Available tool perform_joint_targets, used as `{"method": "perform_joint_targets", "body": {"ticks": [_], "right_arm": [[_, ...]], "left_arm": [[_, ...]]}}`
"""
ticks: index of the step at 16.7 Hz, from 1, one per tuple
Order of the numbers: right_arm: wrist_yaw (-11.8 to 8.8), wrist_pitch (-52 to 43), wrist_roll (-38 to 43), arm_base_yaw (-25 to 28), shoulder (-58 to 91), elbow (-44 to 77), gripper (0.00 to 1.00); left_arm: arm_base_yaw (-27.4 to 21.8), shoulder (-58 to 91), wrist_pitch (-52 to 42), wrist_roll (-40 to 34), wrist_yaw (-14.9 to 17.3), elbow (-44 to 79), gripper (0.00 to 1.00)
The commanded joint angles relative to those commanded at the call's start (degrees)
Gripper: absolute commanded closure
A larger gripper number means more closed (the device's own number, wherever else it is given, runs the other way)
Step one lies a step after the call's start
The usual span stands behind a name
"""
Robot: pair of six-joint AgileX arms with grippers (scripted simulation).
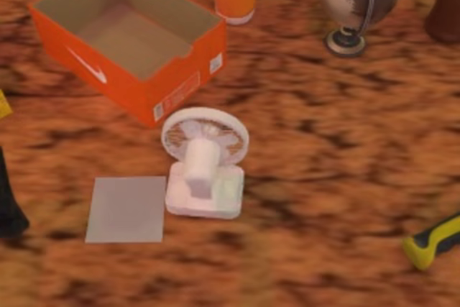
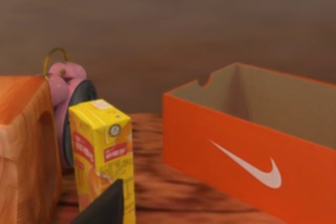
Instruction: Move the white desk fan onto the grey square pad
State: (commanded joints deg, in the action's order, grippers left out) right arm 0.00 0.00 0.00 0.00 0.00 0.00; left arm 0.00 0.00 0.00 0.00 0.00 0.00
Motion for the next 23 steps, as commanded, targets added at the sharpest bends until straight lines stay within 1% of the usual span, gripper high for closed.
{"method": "perform_joint_targets", "body": {"ticks": [3, 5, 7, 10, 15, 23], "right_arm": [[0.00, 0.00, 0.00, 0.00, 0.00, 0.00, 0.00], [0.00, 0.00, 0.00, 0.00, 0.00, 0.00, 0.00], [0.00, 0.00, 0.00, 0.00, 0.00, 0.00, 0.00], [0.00, 0.00, 0.00, 0.00, 0.00, 0.00, 0.00], [0.00, 0.00, 0.00, 0.00, 0.00, 0.00, 0.00], [0.00, 0.00, 0.00, 0.00, 0.00, 0.00, 0.00]], "left_arm": [[-0.18, 0.55, -0.46, 0.28, 0.03, 0.37, 0.00], [-1.03, 3.39, -2.75, 1.70, 0.14, 2.36, 0.00], [-2.45, 8.38, -6.66, 4.12, 0.26, 6.05, 0.00], [-5.43, 19.40, -15.03, 9.31, 0.39, 14.91, 0.00], [-11.91, 43.52, -32.74, 20.65, 0.57, 36.54, 0.00], [-23.64, 86.66, -62.95, 42.04, 0.57, 79.80, 0.00]]}}
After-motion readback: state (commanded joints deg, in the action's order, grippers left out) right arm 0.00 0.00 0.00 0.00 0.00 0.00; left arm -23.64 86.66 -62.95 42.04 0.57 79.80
